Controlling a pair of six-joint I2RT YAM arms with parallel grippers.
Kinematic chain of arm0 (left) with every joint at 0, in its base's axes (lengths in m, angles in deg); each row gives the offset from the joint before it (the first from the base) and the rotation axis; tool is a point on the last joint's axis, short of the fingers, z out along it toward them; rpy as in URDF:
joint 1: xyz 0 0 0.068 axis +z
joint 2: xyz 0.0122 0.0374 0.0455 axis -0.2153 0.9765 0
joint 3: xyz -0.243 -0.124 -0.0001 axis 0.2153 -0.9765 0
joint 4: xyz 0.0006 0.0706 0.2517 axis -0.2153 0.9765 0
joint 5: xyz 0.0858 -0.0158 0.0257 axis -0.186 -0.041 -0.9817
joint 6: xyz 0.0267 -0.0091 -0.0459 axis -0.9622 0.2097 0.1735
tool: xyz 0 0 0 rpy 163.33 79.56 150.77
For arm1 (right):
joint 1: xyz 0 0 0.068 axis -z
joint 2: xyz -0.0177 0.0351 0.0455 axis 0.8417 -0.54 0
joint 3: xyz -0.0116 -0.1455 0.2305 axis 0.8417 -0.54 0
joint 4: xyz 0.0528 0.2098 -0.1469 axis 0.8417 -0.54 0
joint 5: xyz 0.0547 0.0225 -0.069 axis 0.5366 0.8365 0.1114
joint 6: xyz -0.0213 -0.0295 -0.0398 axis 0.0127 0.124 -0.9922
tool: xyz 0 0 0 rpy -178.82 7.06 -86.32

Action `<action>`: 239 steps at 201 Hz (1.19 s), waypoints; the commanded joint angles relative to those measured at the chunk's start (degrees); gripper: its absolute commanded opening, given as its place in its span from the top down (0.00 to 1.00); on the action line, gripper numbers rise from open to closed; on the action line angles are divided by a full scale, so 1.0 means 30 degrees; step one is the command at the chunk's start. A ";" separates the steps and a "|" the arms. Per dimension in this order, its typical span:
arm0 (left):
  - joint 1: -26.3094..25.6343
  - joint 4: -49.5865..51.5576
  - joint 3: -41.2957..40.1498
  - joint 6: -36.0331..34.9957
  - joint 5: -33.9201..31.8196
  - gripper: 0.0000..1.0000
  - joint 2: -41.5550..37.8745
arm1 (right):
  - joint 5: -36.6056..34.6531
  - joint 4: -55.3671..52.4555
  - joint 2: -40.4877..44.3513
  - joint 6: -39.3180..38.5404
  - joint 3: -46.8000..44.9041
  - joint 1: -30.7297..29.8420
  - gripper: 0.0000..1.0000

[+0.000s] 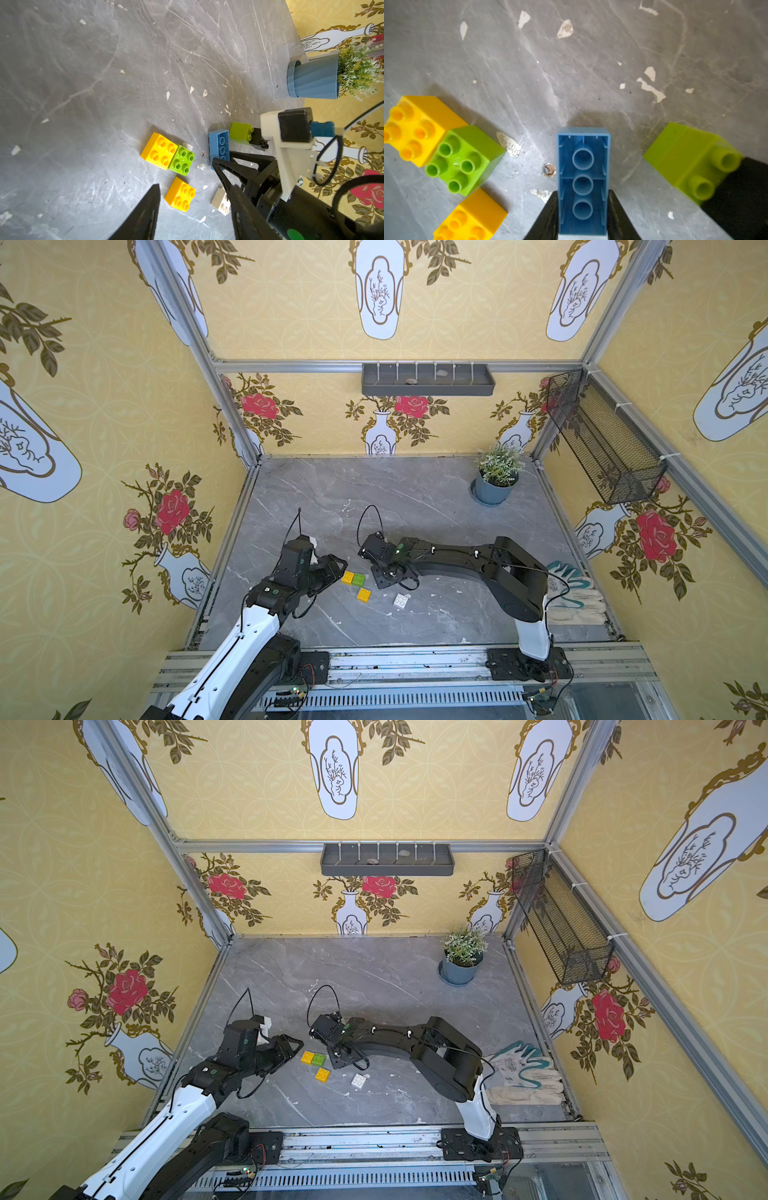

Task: Assemble the number 4 with lego
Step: Pick up the lego brick from the center of the board, then adjust the lego brick.

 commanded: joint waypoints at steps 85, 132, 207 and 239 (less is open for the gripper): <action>-0.0128 -0.1376 0.2368 0.4198 0.3923 0.30 0.1282 | -0.6328 0.6222 0.5059 -0.4803 -0.4228 -0.2959 0.72; -0.0425 -0.2047 0.2761 0.5445 0.4540 0.31 0.3129 | -0.7372 0.8555 0.6027 -0.7859 -0.4742 -0.4706 0.72; -0.0484 -0.2501 0.2417 0.6191 0.4793 0.42 0.3685 | -0.8888 0.9455 0.5484 -0.9839 -0.4309 -0.5637 0.72; -0.0510 -0.2362 0.2189 0.6337 0.4721 0.51 0.3599 | -1.0163 0.9102 0.4774 -1.0053 -0.3784 -0.5695 0.72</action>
